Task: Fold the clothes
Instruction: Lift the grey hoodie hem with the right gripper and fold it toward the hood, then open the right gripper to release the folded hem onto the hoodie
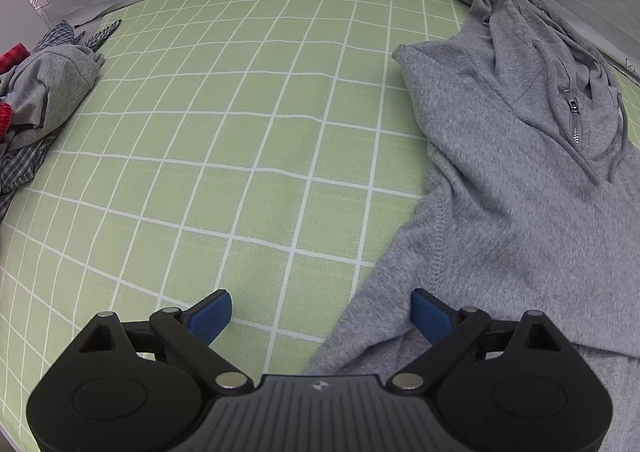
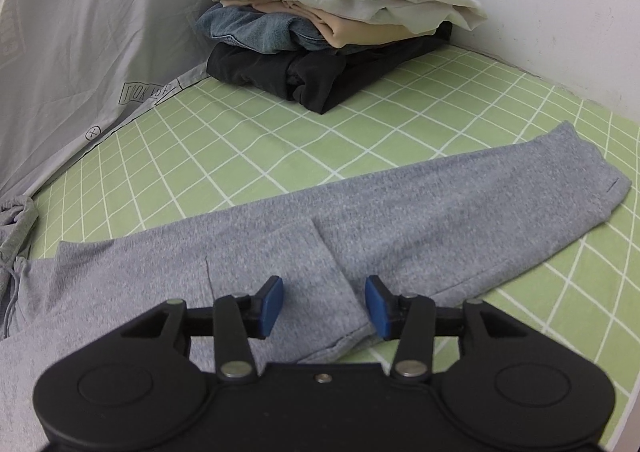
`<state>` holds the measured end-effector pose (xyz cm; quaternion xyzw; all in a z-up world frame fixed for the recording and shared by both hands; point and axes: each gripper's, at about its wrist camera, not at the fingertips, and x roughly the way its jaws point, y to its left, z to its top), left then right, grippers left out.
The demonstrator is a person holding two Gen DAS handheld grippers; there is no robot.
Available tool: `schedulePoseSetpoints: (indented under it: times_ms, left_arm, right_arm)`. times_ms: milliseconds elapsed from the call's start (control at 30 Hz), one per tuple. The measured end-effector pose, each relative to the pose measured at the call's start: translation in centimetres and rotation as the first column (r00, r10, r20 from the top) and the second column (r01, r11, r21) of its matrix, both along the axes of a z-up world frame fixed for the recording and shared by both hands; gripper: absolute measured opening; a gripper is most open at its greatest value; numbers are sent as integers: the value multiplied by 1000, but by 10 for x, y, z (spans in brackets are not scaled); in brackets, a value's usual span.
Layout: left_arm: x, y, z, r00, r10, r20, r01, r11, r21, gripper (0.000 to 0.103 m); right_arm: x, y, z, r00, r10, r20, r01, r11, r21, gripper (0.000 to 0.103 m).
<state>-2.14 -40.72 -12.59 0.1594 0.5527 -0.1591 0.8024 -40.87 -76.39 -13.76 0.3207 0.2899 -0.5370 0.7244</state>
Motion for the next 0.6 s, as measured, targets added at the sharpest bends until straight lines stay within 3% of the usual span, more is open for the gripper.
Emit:
schedulePoseSetpoints:
  times_ms: [33, 100, 167, 300, 400, 500, 600]
  left_arm:
    - [-1, -1, 0, 1000, -2, 1, 2, 1000, 5, 96]
    - [-3, -2, -1, 1000, -6, 3, 6, 1000, 15, 97]
    - [-5, -4, -1, 1000, -9, 4, 9, 1000, 24, 99]
    - [-8, -4, -2, 1000, -16, 12, 15, 999, 38, 101]
    - [-8, -5, -2, 1000, -12, 12, 11, 999, 44, 103]
    - [-9, -4, -2, 1000, -7, 10, 6, 999, 41, 103]
    - [-10, -4, -2, 1000, -5, 10, 5, 999, 40, 103]
  right_arm:
    - [0, 0, 0, 1000, 4, 9, -4, 1000, 3, 39]
    - [-1, 0, 2, 1000, 10, 29, -11, 1000, 10, 21]
    - [-3, -1, 5, 998, -1, 67, 0, 1000, 16, 12]
    - [-8, -1, 12, 972, -41, 231, 29, 998, 56, 5]
    - [-5, 2, 15, 916, -62, 397, 23, 994, 102, 4]
    - [14, 9, 15, 854, -8, 521, -66, 990, 124, 4]
    - [46, 20, 20, 816, 94, 571, -201, 971, 128, 3]
